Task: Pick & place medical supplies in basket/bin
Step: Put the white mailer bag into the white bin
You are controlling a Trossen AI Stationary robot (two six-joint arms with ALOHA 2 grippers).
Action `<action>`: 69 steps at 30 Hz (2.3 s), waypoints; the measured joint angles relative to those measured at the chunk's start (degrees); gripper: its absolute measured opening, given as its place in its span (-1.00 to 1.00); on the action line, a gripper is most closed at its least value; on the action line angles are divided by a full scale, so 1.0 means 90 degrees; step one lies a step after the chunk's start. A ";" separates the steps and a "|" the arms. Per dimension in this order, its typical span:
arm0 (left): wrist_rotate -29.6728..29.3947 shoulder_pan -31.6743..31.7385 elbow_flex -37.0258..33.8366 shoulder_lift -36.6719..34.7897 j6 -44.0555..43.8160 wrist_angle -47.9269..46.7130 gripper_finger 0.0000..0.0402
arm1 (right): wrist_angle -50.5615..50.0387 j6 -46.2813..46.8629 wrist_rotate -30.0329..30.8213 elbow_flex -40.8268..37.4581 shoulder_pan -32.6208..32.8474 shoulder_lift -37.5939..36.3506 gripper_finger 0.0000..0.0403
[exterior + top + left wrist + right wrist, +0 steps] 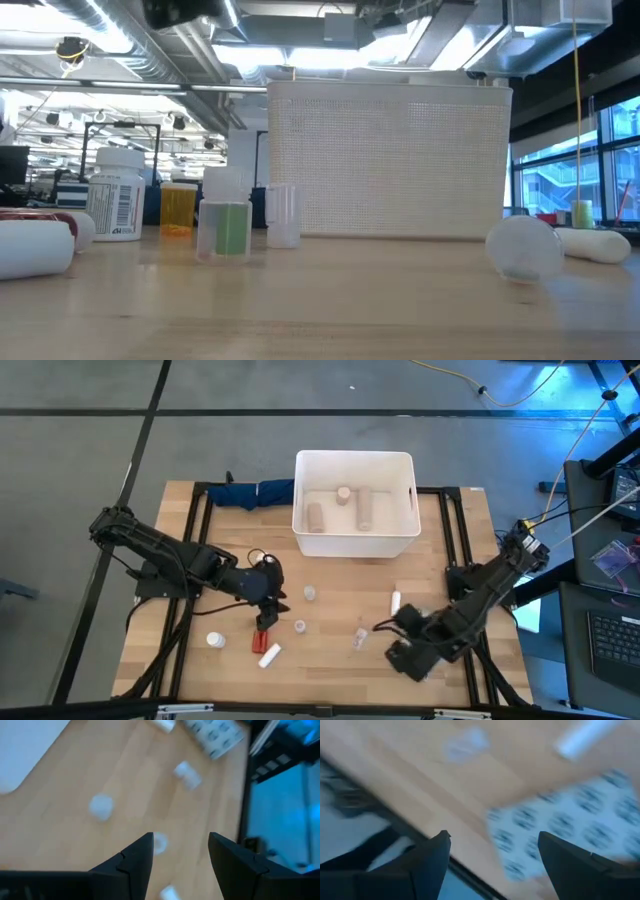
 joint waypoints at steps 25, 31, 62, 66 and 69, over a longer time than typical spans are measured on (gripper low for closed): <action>-0.0014 -0.0048 0.0002 0.0000 0.0097 0.1548 -0.09 | 0.1571 -0.1511 -0.0700 -0.3124 0.0621 -0.0024 0.48; -0.0014 -0.0049 0.0002 0.0000 0.0009 0.1545 -0.09 | 0.2406 -0.1529 -0.0589 -0.3476 0.0452 -0.0046 0.48; 0.0116 0.0200 0.0002 0.1933 0.2834 0.4205 -0.79 | 0.2732 -0.1281 0.1227 -0.1612 -0.0761 -0.0613 0.48; 0.0117 0.0302 0.0002 0.2444 0.3031 0.5264 -0.97 | 0.2673 -0.0735 0.1265 -0.1515 -0.0360 -0.0770 0.48; 0.0142 0.0370 0.0004 0.2866 0.3021 0.5894 -0.99 | 0.2693 -0.0122 0.1387 -0.1560 0.0003 -0.0808 0.48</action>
